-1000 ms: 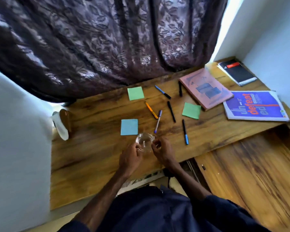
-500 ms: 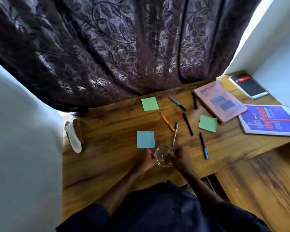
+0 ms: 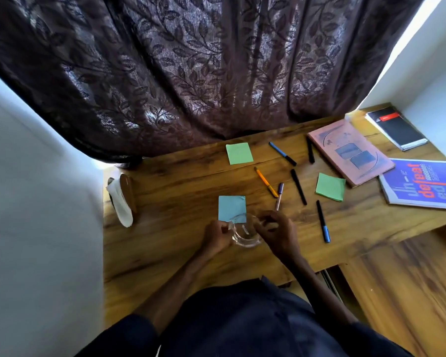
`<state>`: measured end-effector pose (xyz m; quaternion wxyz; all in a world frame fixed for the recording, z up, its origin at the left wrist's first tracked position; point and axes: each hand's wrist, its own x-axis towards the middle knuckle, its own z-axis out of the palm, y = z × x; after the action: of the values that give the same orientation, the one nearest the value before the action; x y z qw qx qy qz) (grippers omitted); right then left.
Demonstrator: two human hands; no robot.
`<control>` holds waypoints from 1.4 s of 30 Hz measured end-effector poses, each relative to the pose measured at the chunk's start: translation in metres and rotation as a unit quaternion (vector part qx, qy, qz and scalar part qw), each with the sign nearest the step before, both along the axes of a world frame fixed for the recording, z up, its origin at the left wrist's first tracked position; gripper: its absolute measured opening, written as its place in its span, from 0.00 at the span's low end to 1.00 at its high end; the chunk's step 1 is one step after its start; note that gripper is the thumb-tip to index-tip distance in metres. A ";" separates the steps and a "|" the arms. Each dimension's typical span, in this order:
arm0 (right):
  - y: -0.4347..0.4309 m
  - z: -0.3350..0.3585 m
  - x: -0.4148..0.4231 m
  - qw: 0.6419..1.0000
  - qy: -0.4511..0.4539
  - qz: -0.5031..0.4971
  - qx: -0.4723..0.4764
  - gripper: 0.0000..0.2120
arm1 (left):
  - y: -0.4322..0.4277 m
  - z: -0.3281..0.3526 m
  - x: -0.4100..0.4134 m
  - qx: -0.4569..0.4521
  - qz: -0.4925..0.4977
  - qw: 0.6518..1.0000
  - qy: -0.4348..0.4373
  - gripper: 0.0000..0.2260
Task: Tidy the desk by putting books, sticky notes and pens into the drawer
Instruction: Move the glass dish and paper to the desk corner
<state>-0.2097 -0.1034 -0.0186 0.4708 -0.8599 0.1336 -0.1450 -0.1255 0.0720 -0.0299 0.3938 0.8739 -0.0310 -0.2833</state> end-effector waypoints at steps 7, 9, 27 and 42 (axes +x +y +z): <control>0.025 0.008 0.025 0.994 0.027 0.004 0.104 0.15 | 0.047 0.019 0.007 -0.139 0.228 0.952 0.148 0.05; 0.036 0.006 0.035 0.995 0.058 0.013 0.084 0.15 | 0.057 0.024 0.010 -0.162 0.269 0.937 0.153 0.06; 0.153 0.003 0.117 0.936 0.254 0.245 0.020 0.13 | 0.208 0.017 0.026 0.089 0.262 0.959 0.067 0.08; 0.159 -0.007 0.122 0.931 0.282 0.230 -0.025 0.09 | 0.251 0.008 0.057 0.163 0.259 0.950 0.071 0.16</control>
<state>-0.0882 0.0553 -0.0254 0.4125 -0.8841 0.0562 0.2125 -0.0687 0.3228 -0.0221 0.3072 0.8817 0.2707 -0.2346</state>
